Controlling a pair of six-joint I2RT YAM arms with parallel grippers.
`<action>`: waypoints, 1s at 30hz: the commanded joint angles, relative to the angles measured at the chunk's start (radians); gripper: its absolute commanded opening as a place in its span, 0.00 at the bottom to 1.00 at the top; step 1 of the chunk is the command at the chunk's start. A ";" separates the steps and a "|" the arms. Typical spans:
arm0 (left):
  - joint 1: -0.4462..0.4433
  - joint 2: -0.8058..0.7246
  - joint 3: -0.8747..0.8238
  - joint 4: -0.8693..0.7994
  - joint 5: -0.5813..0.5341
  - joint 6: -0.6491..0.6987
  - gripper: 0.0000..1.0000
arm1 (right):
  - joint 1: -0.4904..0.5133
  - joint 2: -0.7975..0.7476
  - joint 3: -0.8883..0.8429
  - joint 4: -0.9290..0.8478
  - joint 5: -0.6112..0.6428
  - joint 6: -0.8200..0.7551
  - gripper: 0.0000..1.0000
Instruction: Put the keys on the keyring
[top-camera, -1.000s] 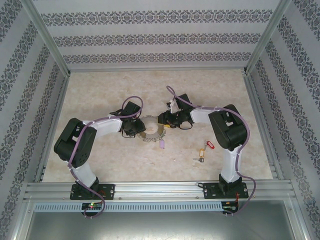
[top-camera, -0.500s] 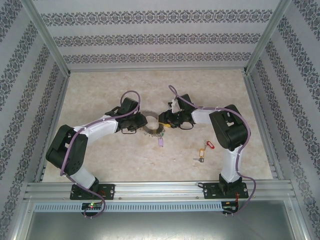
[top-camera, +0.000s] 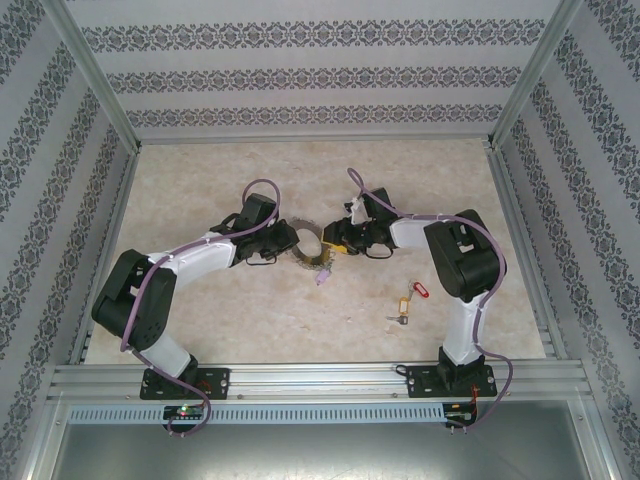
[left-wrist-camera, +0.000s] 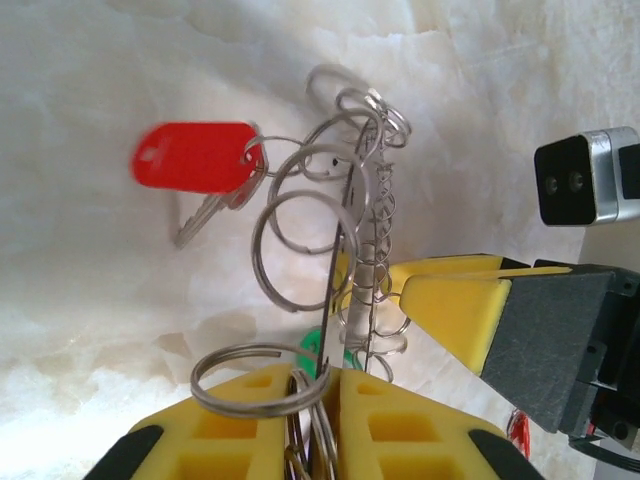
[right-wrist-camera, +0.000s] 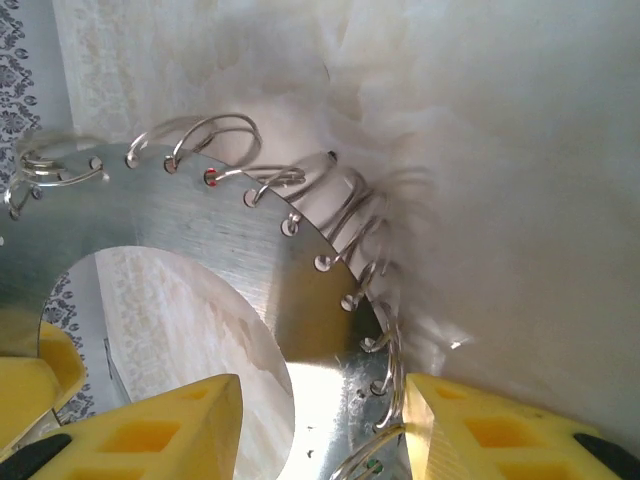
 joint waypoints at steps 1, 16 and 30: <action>-0.004 -0.037 -0.001 0.041 0.003 -0.001 0.09 | -0.009 -0.054 -0.015 0.040 -0.030 0.019 0.47; 0.032 -0.276 0.052 0.077 0.123 0.246 0.00 | -0.168 -0.495 -0.166 -0.014 0.124 -0.049 0.59; 0.043 -0.363 0.329 -0.125 0.393 0.605 0.00 | -0.183 -1.046 -0.313 0.011 0.189 -0.504 0.56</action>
